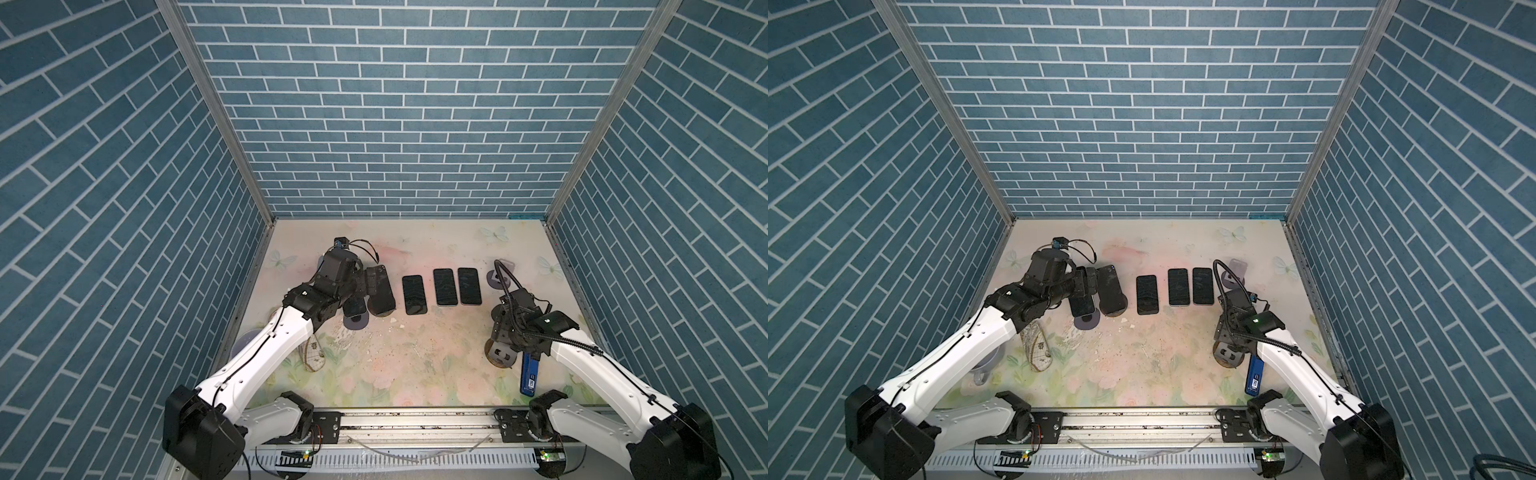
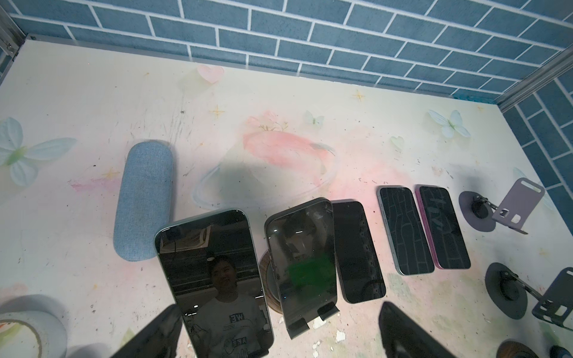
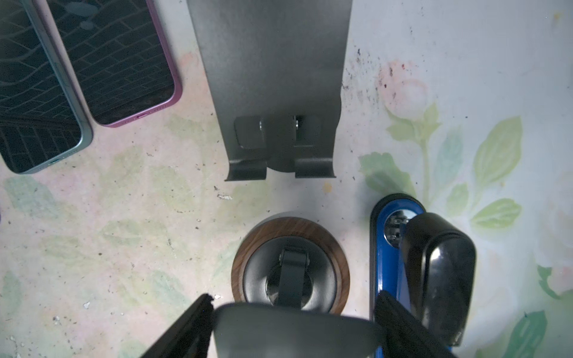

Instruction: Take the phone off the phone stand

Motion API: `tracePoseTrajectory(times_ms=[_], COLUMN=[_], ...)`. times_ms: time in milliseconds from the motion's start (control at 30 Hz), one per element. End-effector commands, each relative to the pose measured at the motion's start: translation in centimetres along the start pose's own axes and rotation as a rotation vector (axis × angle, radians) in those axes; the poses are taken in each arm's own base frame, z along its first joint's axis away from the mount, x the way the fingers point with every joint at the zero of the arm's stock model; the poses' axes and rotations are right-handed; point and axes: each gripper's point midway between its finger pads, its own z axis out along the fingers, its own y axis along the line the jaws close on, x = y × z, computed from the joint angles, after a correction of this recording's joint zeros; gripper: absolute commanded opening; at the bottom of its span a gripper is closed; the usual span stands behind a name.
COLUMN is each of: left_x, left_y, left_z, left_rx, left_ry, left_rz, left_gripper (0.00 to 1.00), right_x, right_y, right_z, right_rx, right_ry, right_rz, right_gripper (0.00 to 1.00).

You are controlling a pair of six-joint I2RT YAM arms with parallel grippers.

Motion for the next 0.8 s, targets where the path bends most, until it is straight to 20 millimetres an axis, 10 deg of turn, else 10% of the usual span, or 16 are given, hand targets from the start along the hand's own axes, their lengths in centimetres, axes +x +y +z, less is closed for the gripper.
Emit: tracePoseTrajectory(times_ms=[0, 400, 767], left_x=[-1.5, -1.6, -1.8], left_y=[-0.6, -0.5, 1.1], left_z=[-0.3, 0.6, -0.3], left_rx=[0.005, -0.011, -0.076], left_ry=[-0.04, -0.049, -0.088], left_rz=[0.013, 0.007, 0.017], left_gripper=[1.0, 1.0, 1.0], right_x=[-0.4, -4.5, -9.0], right_y=[-0.6, 2.4, 9.6], right_z=[-0.1, -2.1, -6.0], right_rx=[0.04, -0.031, -0.361], right_ry=[-0.003, -0.088, -0.248], right_rz=[-0.01, -0.08, -0.122], right_gripper=[0.85, 0.97, 0.98])
